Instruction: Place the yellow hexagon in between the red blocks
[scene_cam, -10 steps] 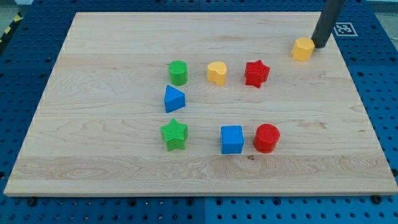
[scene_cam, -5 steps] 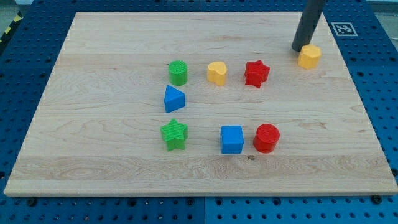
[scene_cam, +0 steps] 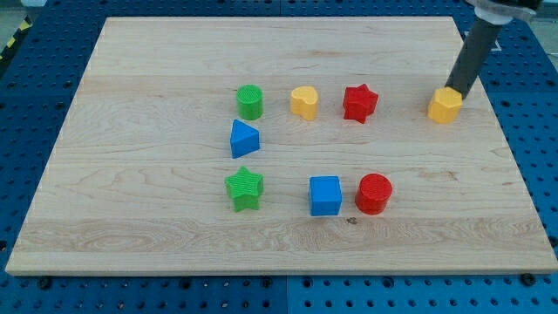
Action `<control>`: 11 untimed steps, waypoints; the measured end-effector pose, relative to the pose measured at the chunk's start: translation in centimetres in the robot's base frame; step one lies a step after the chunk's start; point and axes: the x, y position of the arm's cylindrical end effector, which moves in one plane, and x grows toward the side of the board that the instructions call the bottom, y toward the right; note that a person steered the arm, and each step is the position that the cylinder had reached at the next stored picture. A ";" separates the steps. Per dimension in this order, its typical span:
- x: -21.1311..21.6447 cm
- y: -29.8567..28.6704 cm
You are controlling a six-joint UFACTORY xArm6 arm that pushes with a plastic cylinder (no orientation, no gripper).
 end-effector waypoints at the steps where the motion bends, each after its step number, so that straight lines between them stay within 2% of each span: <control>1: 1.8 -0.3; 4: 2.2 -5.0; 7: 6.5 -7.0; 11: 9.8 -5.1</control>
